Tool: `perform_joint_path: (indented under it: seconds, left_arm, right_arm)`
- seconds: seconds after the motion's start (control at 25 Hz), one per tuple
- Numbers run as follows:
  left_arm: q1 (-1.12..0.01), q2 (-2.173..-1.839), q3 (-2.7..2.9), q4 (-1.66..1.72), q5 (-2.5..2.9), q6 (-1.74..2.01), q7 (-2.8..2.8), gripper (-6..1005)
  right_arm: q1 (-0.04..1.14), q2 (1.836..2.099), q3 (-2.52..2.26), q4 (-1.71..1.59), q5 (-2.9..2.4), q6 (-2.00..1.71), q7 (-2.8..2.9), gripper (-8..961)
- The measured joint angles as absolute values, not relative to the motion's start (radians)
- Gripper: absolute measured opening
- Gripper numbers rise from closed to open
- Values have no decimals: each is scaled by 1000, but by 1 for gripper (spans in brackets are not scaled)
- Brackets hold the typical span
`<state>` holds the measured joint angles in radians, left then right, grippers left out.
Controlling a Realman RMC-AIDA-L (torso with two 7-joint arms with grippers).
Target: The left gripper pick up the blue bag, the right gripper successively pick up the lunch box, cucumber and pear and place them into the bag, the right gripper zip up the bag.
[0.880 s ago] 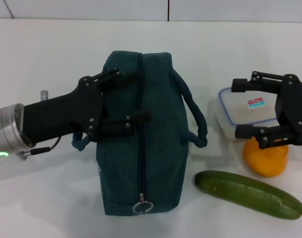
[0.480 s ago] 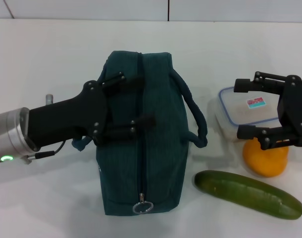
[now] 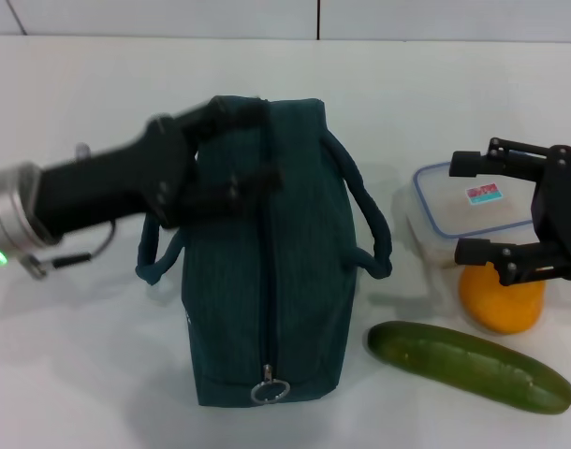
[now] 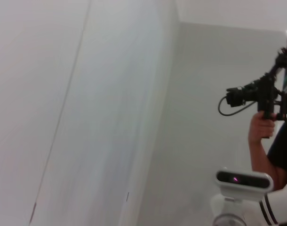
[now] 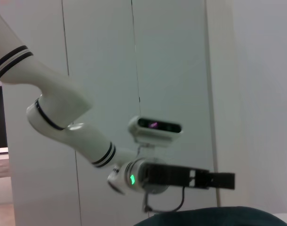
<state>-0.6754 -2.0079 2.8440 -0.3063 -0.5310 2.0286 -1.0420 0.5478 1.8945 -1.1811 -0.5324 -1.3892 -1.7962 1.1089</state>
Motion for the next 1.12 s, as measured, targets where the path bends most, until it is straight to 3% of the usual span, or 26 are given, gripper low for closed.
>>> perform_joint_path:
  seconds: [0.12, 0.2, 0.44, 0.76, 1.12]
  left_arm:
    - [-712, -1980, 2844, -348, -538, 2029, -1159, 848]
    - [-745, -1980, 2844, -432, -541, 2029, -1243, 845]
    - [-805, -2008, 2845, -664, -590, 2029, -1428, 839]
    - [-807, -2083, 2847, -889, -560, 2031, -1504, 830]
    - [-763, -2082, 2847, -825, -439, 2034, -1470, 819]
  right_arm:
    - [547, 1894, -1181, -535, -1389, -1796, 1109, 886]
    - [546, 1894, -1172, -539, -1388, -1797, 1111, 886]
    - [549, 1896, -1166, -541, -1387, -1798, 1115, 887]
    - [555, 1902, -1157, -543, -1385, -1798, 1142, 886]
    - [555, 1918, -1155, -548, -1383, -1786, 1141, 886]
